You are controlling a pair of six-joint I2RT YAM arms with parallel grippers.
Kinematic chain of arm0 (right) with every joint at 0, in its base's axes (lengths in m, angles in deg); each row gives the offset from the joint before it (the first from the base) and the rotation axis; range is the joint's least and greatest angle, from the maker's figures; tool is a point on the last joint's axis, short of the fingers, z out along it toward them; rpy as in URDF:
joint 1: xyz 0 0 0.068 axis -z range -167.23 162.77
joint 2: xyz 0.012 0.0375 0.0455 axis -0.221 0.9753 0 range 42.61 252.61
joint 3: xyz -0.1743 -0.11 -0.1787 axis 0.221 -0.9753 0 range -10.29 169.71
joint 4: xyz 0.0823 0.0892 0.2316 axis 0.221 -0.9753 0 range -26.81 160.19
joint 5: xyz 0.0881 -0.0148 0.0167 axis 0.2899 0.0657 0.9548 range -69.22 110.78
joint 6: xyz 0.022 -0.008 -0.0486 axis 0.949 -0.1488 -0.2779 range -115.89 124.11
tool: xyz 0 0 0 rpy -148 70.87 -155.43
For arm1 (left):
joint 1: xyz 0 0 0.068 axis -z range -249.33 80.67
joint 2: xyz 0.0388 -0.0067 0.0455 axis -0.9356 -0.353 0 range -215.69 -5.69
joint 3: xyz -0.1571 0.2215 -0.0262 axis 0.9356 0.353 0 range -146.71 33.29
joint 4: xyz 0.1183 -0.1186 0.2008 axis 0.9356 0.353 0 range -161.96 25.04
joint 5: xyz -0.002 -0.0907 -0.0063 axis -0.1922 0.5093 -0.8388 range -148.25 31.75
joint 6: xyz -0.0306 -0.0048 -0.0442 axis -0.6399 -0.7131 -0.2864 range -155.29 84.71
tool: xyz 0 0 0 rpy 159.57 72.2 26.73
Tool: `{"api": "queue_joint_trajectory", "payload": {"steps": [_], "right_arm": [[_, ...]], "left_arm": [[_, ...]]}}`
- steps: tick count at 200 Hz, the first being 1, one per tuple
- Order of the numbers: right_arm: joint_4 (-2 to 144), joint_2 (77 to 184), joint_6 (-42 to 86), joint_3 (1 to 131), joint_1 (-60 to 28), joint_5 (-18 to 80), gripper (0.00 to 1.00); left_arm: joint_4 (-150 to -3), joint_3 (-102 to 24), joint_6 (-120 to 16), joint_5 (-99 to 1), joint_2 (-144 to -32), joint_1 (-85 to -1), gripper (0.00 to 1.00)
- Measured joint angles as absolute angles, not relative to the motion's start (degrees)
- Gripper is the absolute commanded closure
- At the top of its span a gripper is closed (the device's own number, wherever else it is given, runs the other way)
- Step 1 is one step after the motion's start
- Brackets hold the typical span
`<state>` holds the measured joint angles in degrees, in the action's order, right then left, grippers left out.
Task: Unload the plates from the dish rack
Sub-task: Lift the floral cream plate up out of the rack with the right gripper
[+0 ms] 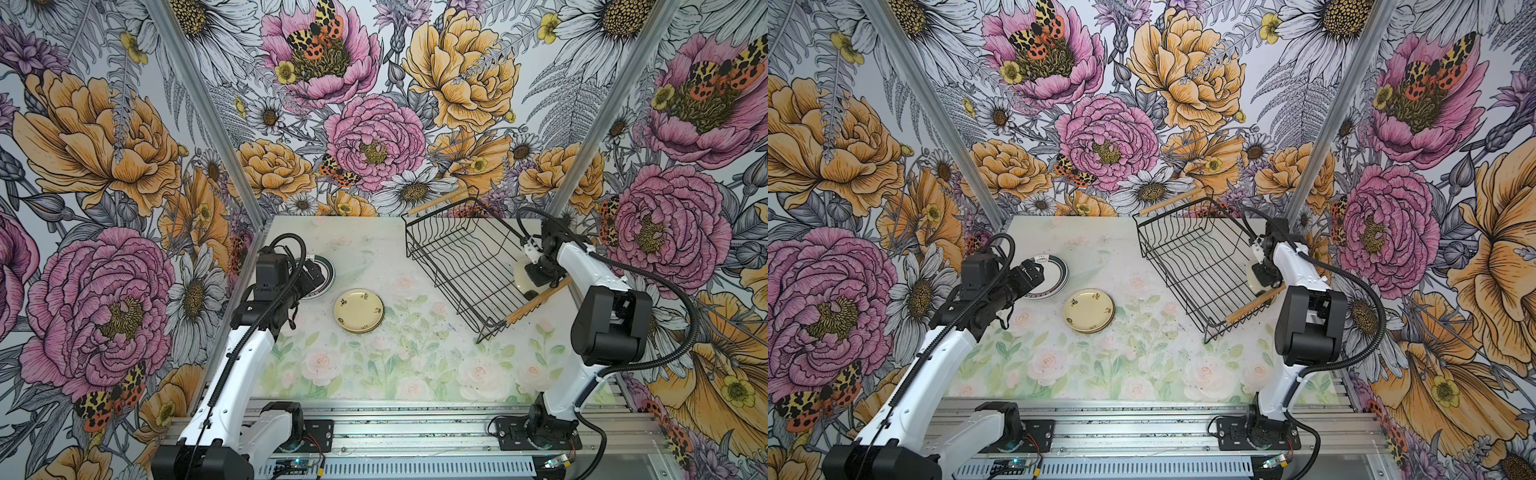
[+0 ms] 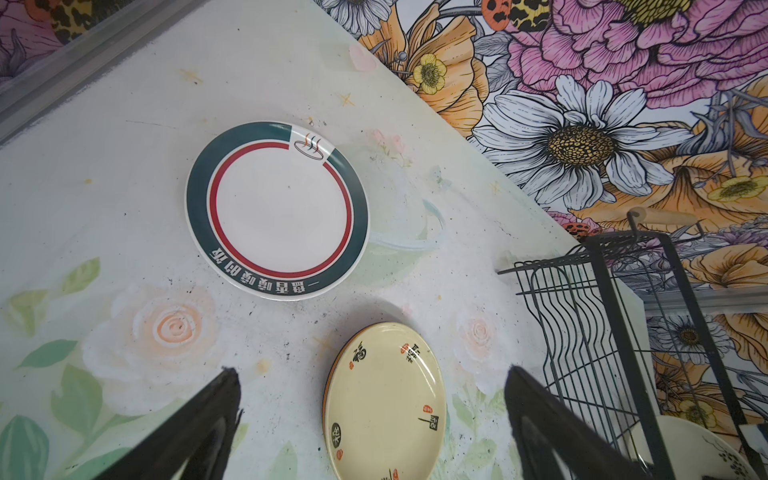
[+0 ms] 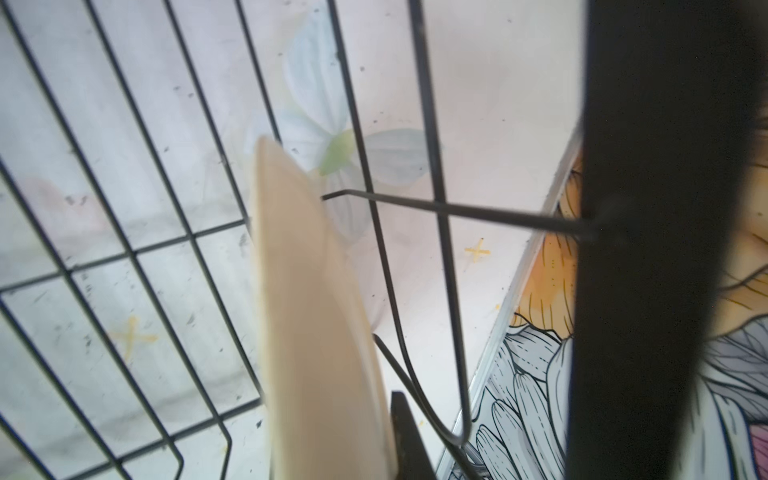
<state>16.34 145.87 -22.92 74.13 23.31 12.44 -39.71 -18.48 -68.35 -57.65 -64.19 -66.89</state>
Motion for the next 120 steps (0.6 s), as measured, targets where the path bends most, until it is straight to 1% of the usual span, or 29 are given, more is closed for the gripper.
{"api": "queue_joint_trajectory", "payload": {"steps": [67, 120], "right_arm": [[18.3, 141.7, -22.3, 74.1, 23.2, 14.6, 0.99], [24.7, 131.3, -20.3, 73.9, 23.1, 20.3, 0.98]], "left_arm": [[-41.6, -17.6, -69.4, -57.7, -64.5, -66.9, 0.01], [-42.1, -17.6, -71.2, -58.0, -64.9, -66.8, 0.01]]}}
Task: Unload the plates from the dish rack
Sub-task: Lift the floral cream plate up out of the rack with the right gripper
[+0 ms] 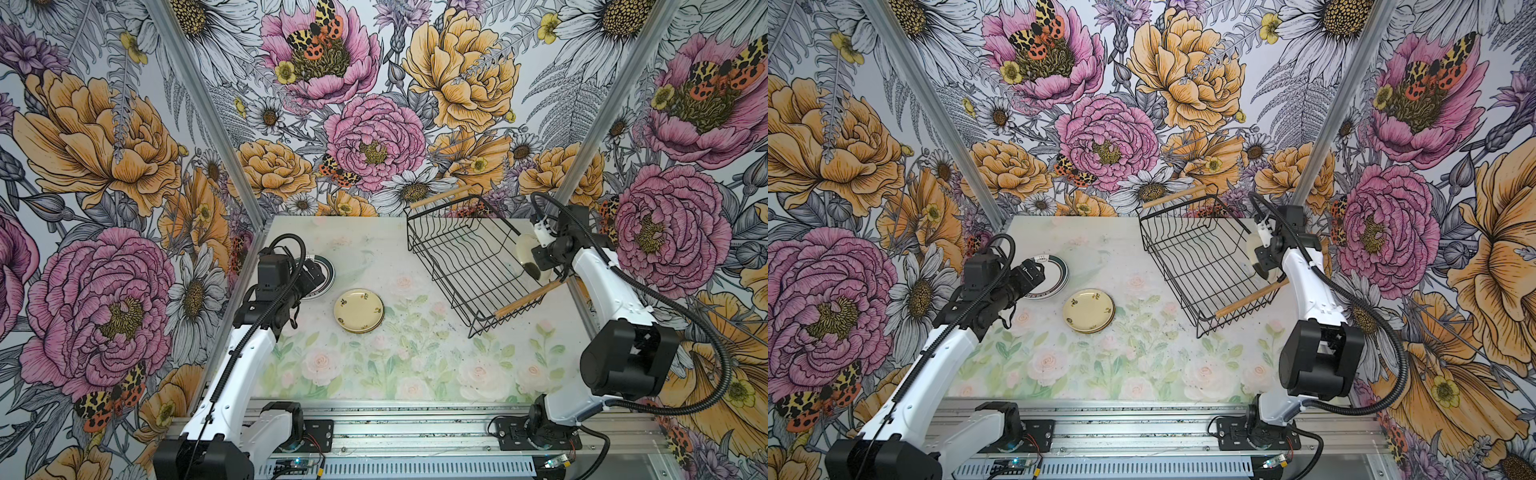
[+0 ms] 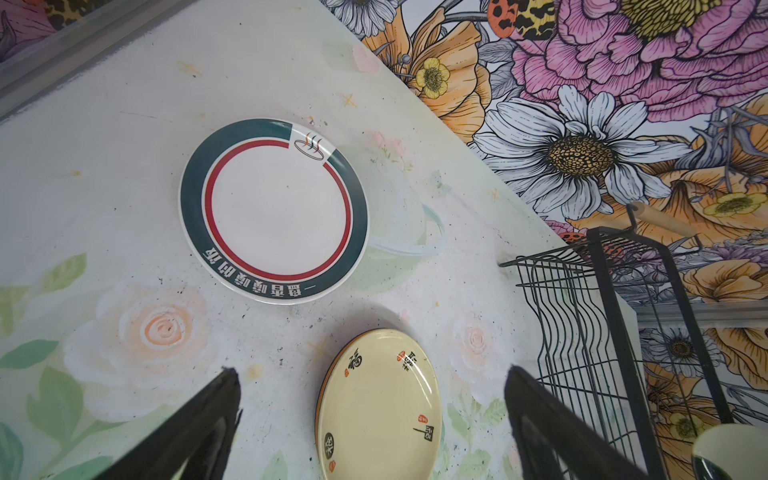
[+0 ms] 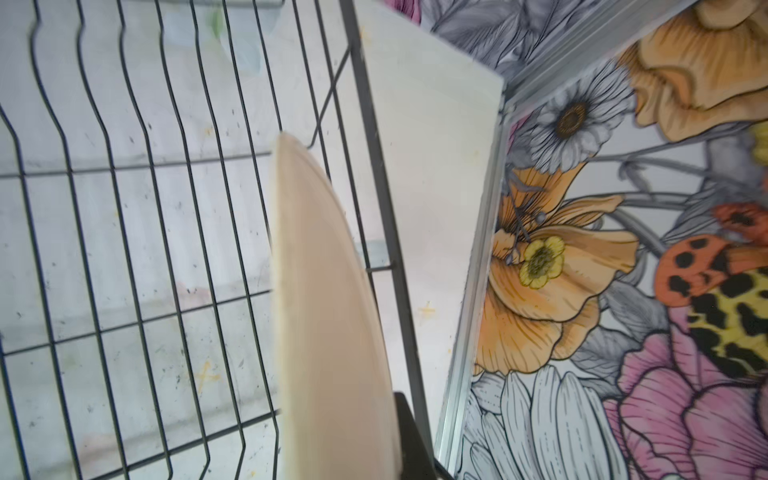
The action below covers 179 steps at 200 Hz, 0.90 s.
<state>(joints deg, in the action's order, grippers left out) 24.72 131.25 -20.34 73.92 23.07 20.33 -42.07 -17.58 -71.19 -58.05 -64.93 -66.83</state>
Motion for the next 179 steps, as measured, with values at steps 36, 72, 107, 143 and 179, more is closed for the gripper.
{"api": "queue_joint_trajectory", "payload": {"steps": [36, 72, 107, 143, 179], "right_arm": [[40.7, 120.3, -14.2, 69.2, 22.7, 29.3, 0.97], [67.7, 115.0, -3.2, 60.6, 20.4, 35.5, 0.95], [92.3, 117.1, 6.5, 52.8, 14.9, 33.6, 0.97], [107.4, 119.7, 14.7, 47.1, 8.5, 27.9, 0.97], [113.0, 117.8, 20.1, 41.5, 1.6, 22.6, 0.98]], "left_arm": [[-42.3, -17.6, -73.8, -58.4, -65.1, -66.0, 0.01], [-42.4, -17.6, -74.2, -57.8, -67.4, -64.4, 0.01], [-42.7, -17.1, -70.4, -60.8, -65.2, -59.4, 0.01], [-42.6, -15.4, -68.7, -63.7, -59.1, -58.0, 0.01], [-42.5, -14.1, -68.0, -63.8, -54.9, -58.0, 0.01]]}}
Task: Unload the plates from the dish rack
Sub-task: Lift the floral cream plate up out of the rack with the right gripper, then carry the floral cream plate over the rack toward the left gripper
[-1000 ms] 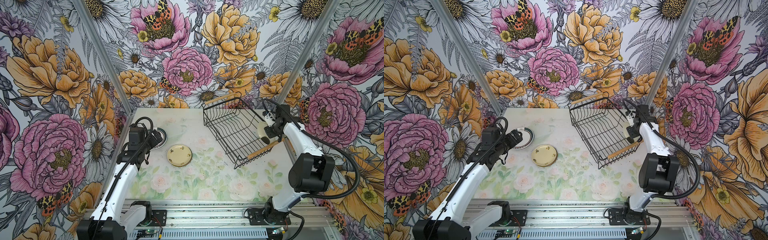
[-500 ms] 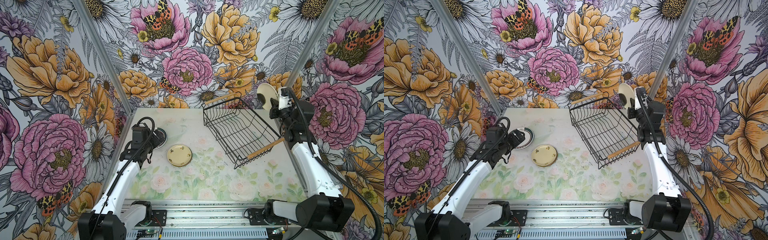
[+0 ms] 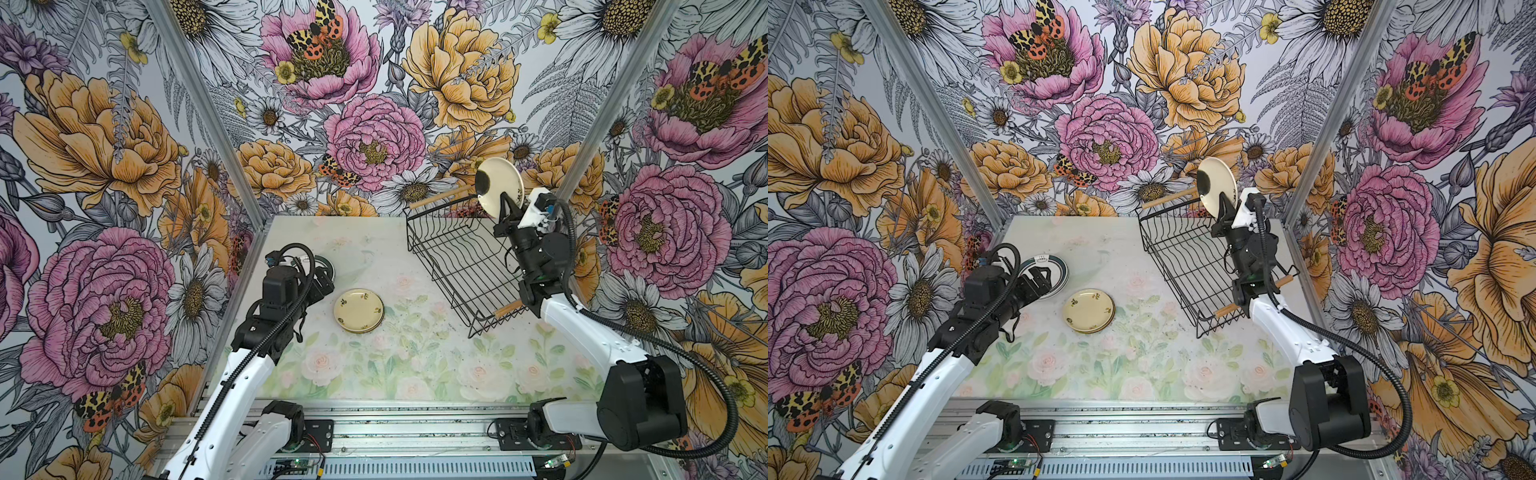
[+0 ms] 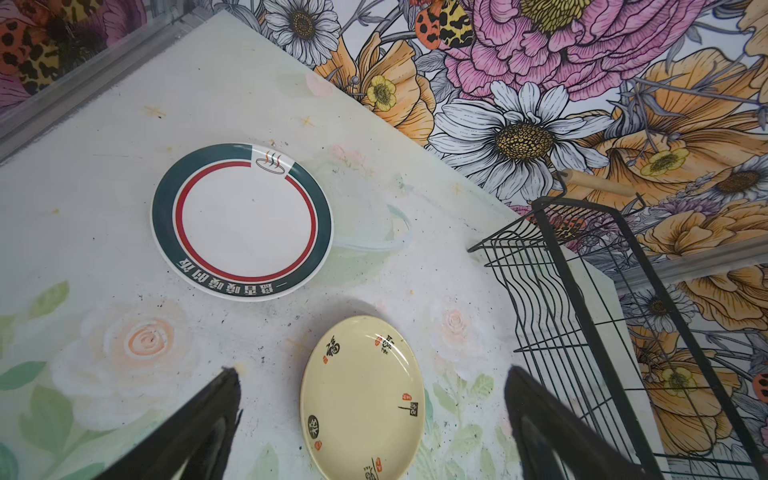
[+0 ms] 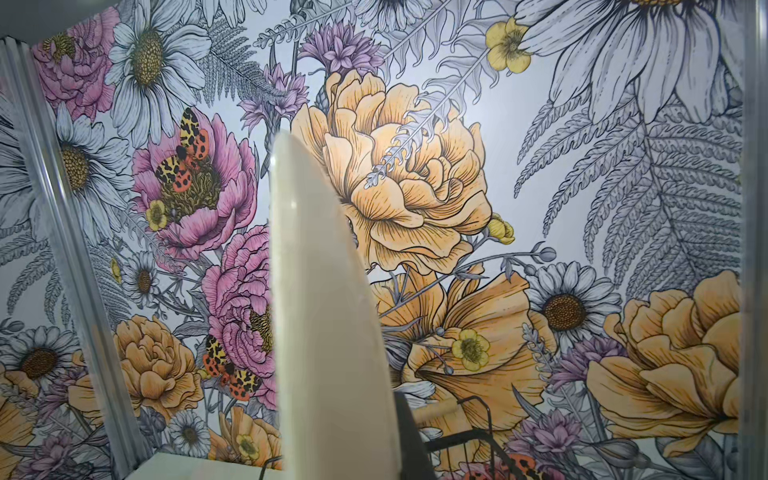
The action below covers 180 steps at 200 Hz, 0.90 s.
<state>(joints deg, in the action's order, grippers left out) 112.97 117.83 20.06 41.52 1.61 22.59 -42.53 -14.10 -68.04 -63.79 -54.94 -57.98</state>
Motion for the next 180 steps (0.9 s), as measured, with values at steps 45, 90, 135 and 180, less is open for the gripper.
{"api": "queue_joint_trajectory", "payload": {"steps": [45, 90, 135, 180], "right_arm": [[112.4, 111.4, 33.4, 37.1, -2.0, 20.3, 1.00], [107.7, 109.6, 48.9, 37.0, -3.9, 21.6, 1.00], [98.2, 114.3, 64.2, 38.0, -5.2, 27.9, 1.00], [86.4, 121.9, 71.8, 45.8, -6.3, 40.4, 1.00]], "left_arm": [[-42.3, -13.8, -67.7, -60.7, -53.5, -58.0, 0.01], [-42.3, -13.6, -69.4, -54.9, -56.3, -57.6, 0.01], [-43.7, -12.0, -70.8, -54.8, -55.1, -53.5, 0.01], [-46.6, -12.9, -72.9, -56.8, -55.5, -49.3, 0.01]]}}
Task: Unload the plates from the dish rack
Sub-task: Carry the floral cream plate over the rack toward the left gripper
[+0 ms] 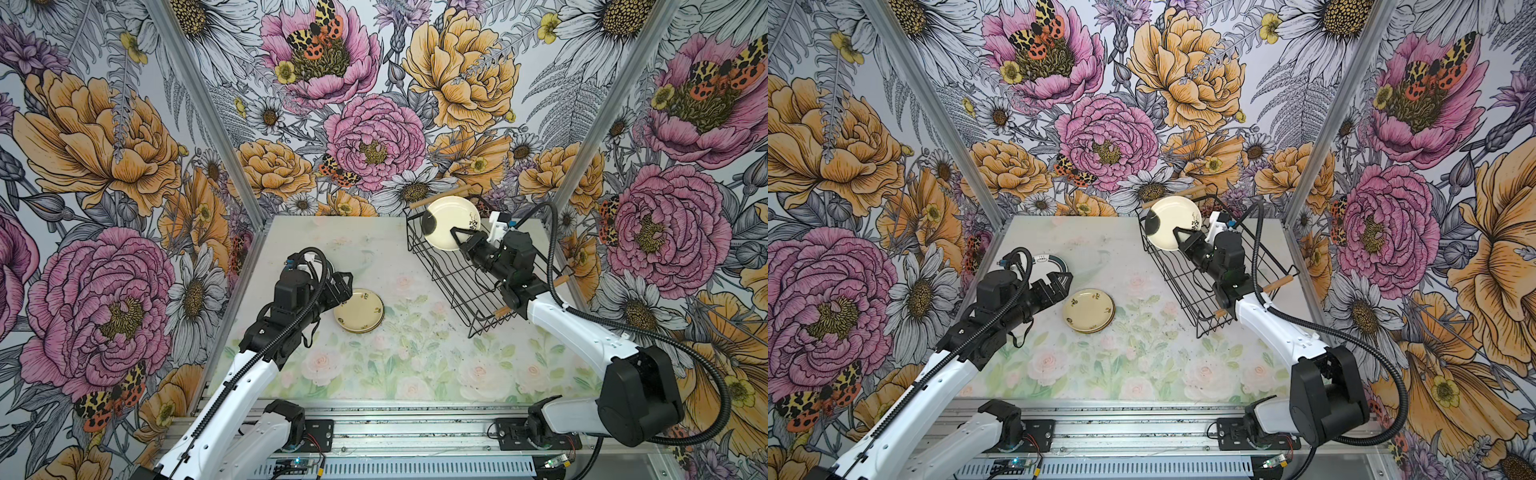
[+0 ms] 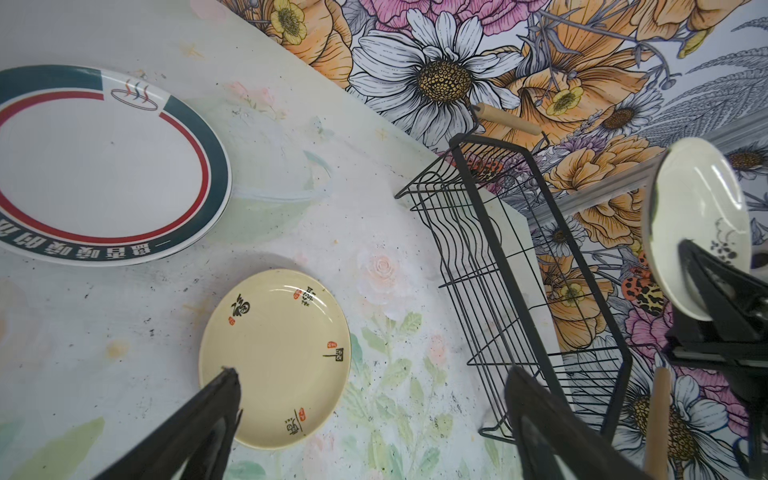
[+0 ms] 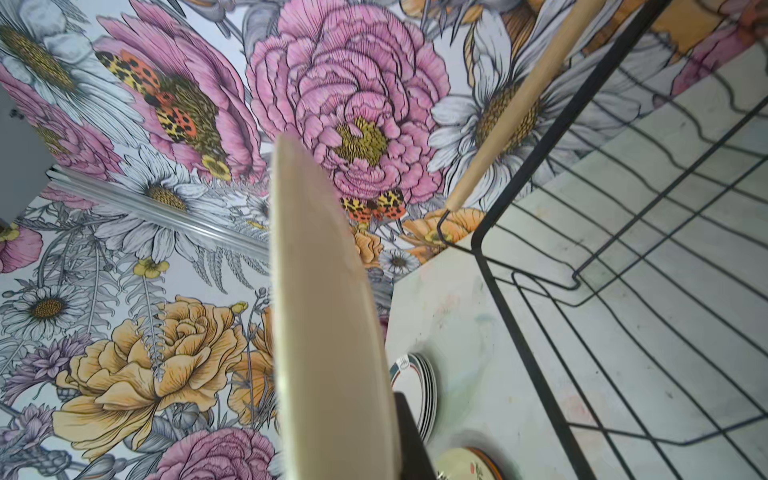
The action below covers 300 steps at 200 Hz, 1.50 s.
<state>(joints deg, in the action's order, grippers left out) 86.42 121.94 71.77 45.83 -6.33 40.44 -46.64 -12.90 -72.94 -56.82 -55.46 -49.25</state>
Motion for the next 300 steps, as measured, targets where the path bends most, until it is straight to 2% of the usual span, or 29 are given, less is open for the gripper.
{"api": "queue_joint_trajectory", "payload": {"steps": [44, 84, 164, 188, 203, 217, 258, 271, 286, 300], "right_arm": [[84.0, 128.3, 76.6, 50.4, -8.5, 53.9, 1.00], [84.0, 134.1, 78.0, 54.6, -13.0, 61.5, 1.00], [85.8, 135.6, 77.6, 57.9, -22.7, 62.5, 1.00], [85.8, 136.8, 77.6, 57.9, -23.6, 61.4, 1.00], [85.9, 137.9, 77.6, 58.2, -24.2, 61.1, 1.00], [86.3, 138.8, 78.0, 58.4, -24.6, 61.1, 1.00], [89.0, 141.7, 79.2, 59.5, -26.2, 61.1, 1.00], [89.3, 142.4, 79.5, 60.1, -26.5, 61.2, 1.00], [89.4, 142.6, 79.6, 60.7, -26.8, 61.2, 1.00], [89.8, 142.6, 79.6, 61.0, -27.1, 61.2, 1.00]], "left_arm": [[-49.3, -14.0, -75.6, -56.3, -56.5, -46.4, 0.01], [-50.6, -14.0, -77.9, -54.6, -56.4, -46.3, 0.01], [-56.5, -14.0, -80.4, -43.5, -57.8, -51.3, 0.02], [-58.1, -13.7, -80.8, -41.1, -56.7, -52.8, 0.07], [-58.9, -13.1, -81.5, -39.8, -55.6, -54.0, 0.18], [-59.7, -12.4, -82.0, -38.4, -55.0, -55.4, 0.24], [-61.2, -10.5, -82.5, -34.5, -55.0, -58.4, 0.27], [-61.5, -10.1, -82.9, -33.6, -55.0, -58.8, 0.35], [-61.6, -10.0, -83.1, -32.8, -55.0, -59.2, 0.50], [-61.8, -9.8, -83.1, -32.1, -55.0, -59.7, 0.56]]}}
